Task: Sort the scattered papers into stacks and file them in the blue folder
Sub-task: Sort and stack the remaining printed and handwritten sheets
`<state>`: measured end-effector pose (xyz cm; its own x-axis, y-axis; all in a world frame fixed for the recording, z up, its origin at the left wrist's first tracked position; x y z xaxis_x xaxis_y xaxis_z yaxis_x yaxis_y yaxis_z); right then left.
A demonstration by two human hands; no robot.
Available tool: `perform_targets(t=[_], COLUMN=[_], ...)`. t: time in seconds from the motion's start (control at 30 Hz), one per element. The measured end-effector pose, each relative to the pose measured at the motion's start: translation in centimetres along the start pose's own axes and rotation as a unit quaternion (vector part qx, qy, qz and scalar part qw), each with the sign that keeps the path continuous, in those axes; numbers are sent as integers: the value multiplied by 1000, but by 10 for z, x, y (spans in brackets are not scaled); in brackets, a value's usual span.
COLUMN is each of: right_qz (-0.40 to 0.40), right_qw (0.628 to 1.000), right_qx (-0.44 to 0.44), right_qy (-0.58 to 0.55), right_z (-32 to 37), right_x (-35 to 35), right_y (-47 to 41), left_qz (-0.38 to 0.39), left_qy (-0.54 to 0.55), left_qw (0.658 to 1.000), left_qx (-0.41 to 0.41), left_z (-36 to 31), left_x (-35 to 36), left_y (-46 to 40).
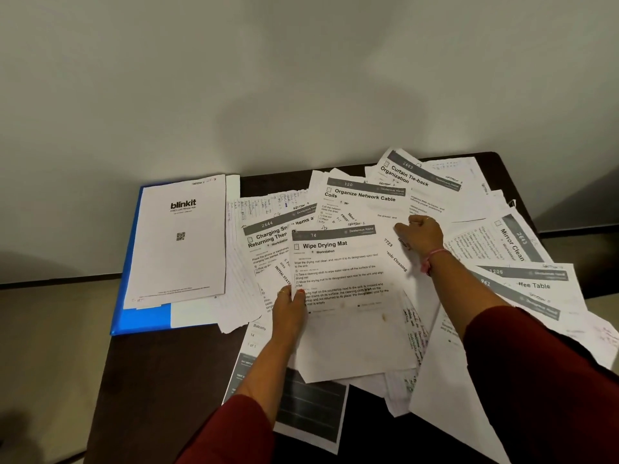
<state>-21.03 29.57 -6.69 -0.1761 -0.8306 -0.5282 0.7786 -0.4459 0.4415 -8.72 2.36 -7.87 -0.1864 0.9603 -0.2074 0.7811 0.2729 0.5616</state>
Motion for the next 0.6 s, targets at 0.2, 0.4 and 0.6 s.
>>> perform_targets(t=[0.2, 0.4, 0.6], right_qz=[-25, -34, -2], right_qw=[998, 997, 996], right_qx=[-45, -55, -82], right_qy=[20, 29, 48], right_z=[9, 14, 16], right_x=[-3, -12, -17], right_y=[6, 8, 10], left_qz=[-1, 4, 5], left_qy=[-2, -5, -30], left_qw=[1000, 1000, 1000], left_qx=[4, 4, 4], left_z=[1, 2, 2], left_x=[-1, -2, -2], left_y=[-1, -2, -4])
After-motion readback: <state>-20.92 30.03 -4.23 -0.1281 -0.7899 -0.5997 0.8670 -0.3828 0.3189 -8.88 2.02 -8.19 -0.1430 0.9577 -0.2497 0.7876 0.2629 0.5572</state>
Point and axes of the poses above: each hand's wrist, its own y-axis away from the middle knuckle, its own x-axis out of the palm, z = x × y, the point moved 2 cm from there along -y, towards the middle knuckle, and after that the axes turned 5 degrees about y, right-handed, at the moved point
